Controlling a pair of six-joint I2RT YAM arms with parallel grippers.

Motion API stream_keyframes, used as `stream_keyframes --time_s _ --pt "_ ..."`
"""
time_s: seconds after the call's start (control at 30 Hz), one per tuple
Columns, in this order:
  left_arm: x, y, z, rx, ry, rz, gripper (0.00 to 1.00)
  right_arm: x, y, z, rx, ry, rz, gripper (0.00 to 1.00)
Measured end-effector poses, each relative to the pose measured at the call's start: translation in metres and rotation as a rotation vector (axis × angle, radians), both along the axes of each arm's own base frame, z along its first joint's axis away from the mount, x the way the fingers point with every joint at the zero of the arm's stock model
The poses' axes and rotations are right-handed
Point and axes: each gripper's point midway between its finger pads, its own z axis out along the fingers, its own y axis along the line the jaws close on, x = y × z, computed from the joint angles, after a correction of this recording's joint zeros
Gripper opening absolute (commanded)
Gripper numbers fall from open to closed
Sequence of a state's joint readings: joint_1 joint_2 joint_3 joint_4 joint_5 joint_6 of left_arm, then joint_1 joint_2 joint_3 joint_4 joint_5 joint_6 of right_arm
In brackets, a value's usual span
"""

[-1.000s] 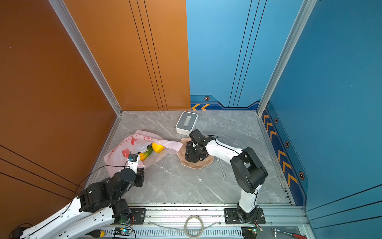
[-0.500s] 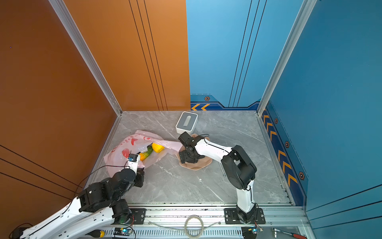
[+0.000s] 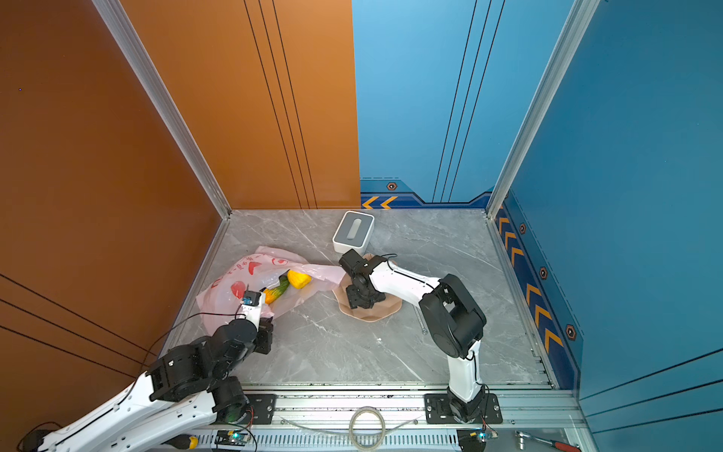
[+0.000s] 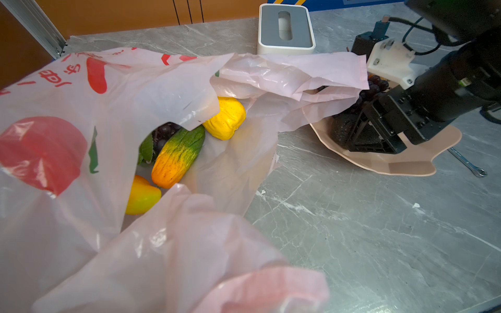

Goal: Place the fruits into the plastic bag
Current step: Pick up the fruit from the plate.

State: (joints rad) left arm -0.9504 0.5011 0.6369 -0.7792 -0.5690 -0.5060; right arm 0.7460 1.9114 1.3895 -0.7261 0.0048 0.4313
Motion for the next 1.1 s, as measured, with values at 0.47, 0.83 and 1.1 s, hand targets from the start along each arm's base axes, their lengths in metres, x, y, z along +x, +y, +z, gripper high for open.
stream_keyframes --time_s 0.47,0.83,1.1 --pt "0.000 0.000 0.000 0.000 0.000 0.000 0.00 0.007 -0.005 0.012 0.098 0.015 -0.042 0.37" --pt "0.000 0.000 0.000 0.000 0.000 0.000 0.00 0.007 -0.005 0.023 0.217 0.028 -0.077 0.36" --pt "0.000 0.000 0.000 0.000 0.000 0.000 0.00 0.013 -0.017 0.040 0.408 0.034 -0.172 0.35"
